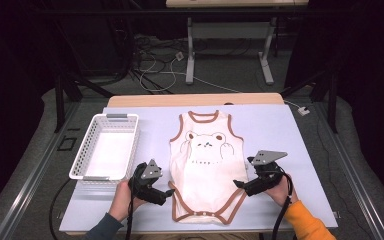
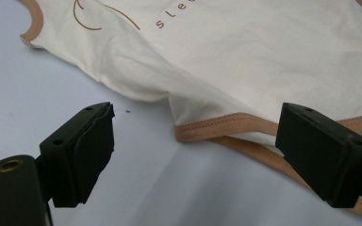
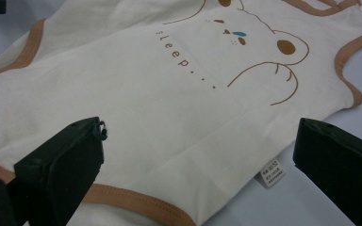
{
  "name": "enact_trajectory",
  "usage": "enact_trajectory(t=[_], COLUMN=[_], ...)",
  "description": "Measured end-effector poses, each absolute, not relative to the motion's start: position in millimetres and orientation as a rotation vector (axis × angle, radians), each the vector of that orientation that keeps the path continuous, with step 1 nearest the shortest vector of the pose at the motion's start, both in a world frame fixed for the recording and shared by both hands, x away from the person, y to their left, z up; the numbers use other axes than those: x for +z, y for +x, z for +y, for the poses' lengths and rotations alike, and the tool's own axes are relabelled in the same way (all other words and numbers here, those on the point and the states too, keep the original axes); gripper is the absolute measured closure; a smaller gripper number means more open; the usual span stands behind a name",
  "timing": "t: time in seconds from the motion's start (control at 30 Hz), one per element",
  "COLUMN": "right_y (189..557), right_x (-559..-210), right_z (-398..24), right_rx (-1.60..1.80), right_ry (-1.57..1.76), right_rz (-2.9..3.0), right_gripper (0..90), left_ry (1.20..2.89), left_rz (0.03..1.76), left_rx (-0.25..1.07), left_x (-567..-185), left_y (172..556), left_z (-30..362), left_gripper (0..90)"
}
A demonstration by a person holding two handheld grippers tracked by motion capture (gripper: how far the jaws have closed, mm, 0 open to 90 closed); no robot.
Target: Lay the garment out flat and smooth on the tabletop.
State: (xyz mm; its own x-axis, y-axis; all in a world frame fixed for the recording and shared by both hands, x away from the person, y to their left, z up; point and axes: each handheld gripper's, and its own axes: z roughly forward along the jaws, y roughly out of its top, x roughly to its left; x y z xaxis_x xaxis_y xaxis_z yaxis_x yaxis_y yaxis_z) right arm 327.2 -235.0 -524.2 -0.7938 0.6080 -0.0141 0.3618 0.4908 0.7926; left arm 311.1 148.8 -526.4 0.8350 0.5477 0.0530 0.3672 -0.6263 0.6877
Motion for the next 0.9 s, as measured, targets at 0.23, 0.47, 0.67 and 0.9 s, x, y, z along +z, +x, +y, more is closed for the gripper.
enact_trajectory(t=[0.23, 0.47, 0.67, 0.9], right_y=[333.6, 340.8, 345.8, 352.0], right_x=[-522.4, -522.8, -522.6, -523.6], right_z=[-241.7, -245.2, -247.1, -248.1], right_rx=[1.2, 1.18, 1.17, 1.159], right_ry=[0.849, 0.877, 0.875, 0.882], right_rz=[2.405, 2.377, 2.358, 2.357], right_gripper=[2.2, 2.2, 2.3, 2.3], left_ry=[2.301, 2.291, 2.286, 2.285], left_rz=[0.665, 0.68, 0.687, 0.691], left_rx=[0.345, 0.349, 0.366, 0.372], left_x=[-522.8, -523.0, -522.9, -521.6], left_y=[315.8, 322.9, 326.5, 331.2], left_z=[149.2, 148.4, 146.9, 146.2], left_gripper=[11.9, 11.2, 11.0, 10.9])
